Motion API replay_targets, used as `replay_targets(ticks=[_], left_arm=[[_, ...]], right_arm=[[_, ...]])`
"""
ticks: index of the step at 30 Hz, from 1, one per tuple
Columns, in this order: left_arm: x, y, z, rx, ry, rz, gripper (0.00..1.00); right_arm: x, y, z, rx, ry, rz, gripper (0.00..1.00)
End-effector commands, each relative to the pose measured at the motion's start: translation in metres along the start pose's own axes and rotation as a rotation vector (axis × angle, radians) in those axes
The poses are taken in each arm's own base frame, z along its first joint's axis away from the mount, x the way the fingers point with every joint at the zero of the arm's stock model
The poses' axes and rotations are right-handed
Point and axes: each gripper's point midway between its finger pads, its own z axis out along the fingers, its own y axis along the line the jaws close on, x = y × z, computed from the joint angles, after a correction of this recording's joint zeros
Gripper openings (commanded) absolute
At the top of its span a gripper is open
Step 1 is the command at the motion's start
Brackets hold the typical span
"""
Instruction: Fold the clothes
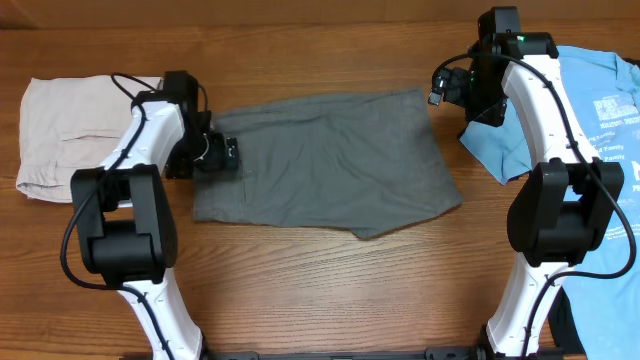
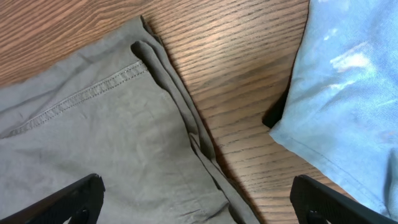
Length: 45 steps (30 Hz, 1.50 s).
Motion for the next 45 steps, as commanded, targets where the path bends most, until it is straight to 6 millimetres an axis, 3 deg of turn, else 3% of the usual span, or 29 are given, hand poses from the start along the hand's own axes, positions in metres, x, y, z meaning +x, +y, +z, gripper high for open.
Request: replay_targets(ticks=[1,8,15,19,26,36,45], left_arm=[[0.001,0.003,0.005,0.068,0.009,-0.02,1.0],[0.009,-0.006,0.012,0.116,0.03,-0.015,0.97],[0.019,-0.005,0.032,0.122,0.033,-0.021,0.96],[0.028,-0.004,0.042,0.127,0.044,-0.034,0.87],[0.032,-0.018,0.049,0.197,0.042,-0.049,0.8],[0.031,-0.031,0.05,0.189,0.033,-0.037,0.86],[0.03,-0.021,0.053,0.115,0.027,-0.066,0.87]], right_arm=[[-0.001,0.0,0.0,0.007,-0.007,-0.01,1.0],[-0.001,0.0,0.0,0.007,-0.007,-0.01,1.0],[-0.003,0.001,0.0,0.005,-0.014,-0.011,1.0],[-0.004,0.001,0.0,0.004,-0.017,-0.011,1.0],[-0.004,0.001,0.0,0.004,-0.017,-0.011,1.0],[-0.004,0.001,0.0,0.004,-0.017,-0.011,1.0],[-0.004,0.001,0.0,0.004,-0.017,-0.011,1.0]])
